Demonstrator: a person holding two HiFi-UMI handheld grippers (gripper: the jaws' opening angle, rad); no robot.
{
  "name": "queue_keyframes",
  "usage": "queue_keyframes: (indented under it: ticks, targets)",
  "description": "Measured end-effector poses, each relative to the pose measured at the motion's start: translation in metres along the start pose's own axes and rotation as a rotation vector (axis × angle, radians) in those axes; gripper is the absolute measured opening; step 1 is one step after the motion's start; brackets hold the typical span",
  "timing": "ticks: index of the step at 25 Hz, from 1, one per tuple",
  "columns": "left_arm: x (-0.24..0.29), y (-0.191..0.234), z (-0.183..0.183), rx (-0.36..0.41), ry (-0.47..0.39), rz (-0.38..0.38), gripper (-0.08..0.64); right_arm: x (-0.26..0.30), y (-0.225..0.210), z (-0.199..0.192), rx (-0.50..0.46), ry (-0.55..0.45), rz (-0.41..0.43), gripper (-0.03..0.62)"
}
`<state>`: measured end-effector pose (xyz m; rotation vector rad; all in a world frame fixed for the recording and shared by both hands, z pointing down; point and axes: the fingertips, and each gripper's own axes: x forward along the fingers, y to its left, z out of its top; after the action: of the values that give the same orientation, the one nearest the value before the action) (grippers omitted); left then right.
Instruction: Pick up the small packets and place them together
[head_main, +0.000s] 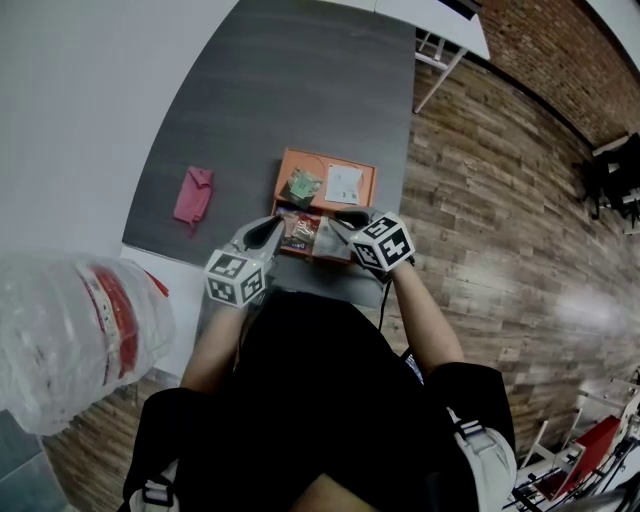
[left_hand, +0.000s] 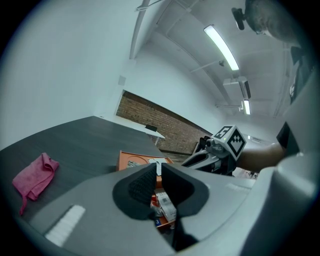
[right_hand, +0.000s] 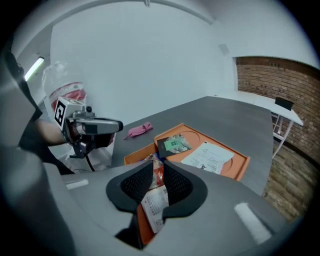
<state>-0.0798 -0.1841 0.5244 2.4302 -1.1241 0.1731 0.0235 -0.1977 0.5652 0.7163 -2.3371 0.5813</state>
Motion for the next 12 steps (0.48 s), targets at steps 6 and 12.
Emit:
queue_keyframes:
  ticks: [6, 12]
  targets:
    - [-0.013, 0.008, -0.001, -0.017, -0.011, 0.036, 0.029, 0.029, 0.01, -0.011, -0.079, 0.084, -0.004, 0.074]
    - [-0.023, 0.013, -0.011, -0.049, -0.004, 0.062, 0.029, 0.057, 0.012, -0.028, -0.172, 0.208, -0.029, 0.094]
